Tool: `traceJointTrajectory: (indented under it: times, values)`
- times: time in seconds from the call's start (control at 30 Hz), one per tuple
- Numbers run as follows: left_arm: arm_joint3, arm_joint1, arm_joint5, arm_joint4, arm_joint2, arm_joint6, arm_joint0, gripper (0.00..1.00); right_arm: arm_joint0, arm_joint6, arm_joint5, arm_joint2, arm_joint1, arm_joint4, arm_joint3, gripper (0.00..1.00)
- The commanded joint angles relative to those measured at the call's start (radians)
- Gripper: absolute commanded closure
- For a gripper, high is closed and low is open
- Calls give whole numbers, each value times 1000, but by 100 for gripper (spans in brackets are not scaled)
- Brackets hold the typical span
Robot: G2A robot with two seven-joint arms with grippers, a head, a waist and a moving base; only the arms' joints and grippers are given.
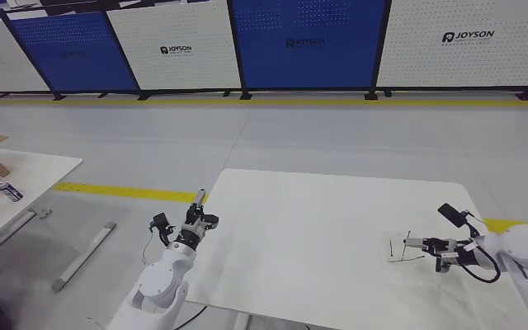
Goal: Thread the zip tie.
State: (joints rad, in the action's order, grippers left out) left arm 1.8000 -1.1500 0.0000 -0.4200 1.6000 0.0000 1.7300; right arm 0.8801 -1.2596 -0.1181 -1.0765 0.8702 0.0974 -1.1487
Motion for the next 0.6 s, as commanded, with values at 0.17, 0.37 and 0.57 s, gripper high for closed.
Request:
traceJointTrajectory:
  times: [0.17, 0.37, 0.57]
  values:
    - [0, 0, 0, 0, 0, 0, 0, 0, 5, -13, -30, -20, -10, 29, -18, 55]
    - [0, 0, 0, 0, 0, 0, 0, 0, 0, -3, -80, -8, -8, 50, -11, 67]
    - [0, 0, 0, 0, 0, 0, 0, 0, -19, -10, -99, 10, -1, 57, 24, 79]
